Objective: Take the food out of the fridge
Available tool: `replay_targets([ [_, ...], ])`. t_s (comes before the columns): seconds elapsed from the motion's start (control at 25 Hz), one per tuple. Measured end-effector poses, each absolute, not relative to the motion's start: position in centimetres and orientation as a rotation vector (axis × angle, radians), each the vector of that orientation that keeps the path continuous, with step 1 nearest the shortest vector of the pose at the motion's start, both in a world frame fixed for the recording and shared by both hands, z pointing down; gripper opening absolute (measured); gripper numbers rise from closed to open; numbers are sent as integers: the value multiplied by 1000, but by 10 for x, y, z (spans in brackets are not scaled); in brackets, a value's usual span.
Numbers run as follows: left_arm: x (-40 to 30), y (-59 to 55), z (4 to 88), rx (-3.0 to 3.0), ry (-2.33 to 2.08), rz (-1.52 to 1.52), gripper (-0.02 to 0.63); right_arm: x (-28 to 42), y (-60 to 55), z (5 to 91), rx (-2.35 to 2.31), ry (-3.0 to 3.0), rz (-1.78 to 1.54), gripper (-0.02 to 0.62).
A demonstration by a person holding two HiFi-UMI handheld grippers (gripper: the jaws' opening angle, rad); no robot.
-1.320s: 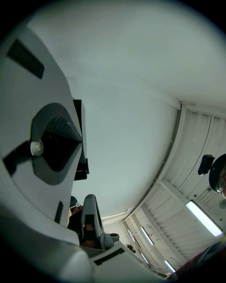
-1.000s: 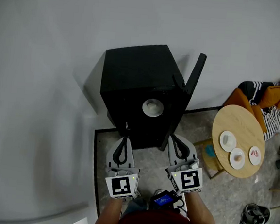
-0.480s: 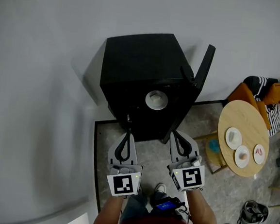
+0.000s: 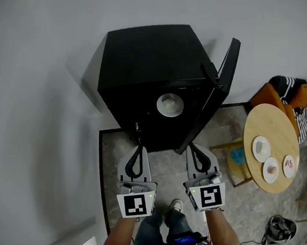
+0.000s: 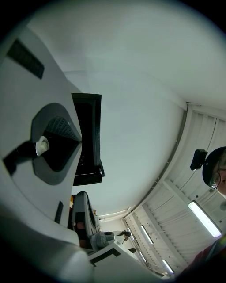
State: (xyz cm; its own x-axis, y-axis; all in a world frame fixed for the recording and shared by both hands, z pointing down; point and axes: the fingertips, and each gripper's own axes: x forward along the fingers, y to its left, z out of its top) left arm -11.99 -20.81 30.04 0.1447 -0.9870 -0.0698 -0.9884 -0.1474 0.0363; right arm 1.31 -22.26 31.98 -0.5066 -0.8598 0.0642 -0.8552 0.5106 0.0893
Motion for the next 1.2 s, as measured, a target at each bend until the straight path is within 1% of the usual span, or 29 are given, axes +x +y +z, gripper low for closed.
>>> replay_targets([
  [0.56,-123,-238,395,-2392,2055,89,14,1,-266,397,1550,-2655,-64,23],
  [0.8,-141,-249,443,-2354,2104,85,14,-12,-279,443,1494,-2649,-94,22],
  [1.2,-135,-257,520,-2364,2098,16,14,-12,-292,523,1518,-2632,-72,23],
])
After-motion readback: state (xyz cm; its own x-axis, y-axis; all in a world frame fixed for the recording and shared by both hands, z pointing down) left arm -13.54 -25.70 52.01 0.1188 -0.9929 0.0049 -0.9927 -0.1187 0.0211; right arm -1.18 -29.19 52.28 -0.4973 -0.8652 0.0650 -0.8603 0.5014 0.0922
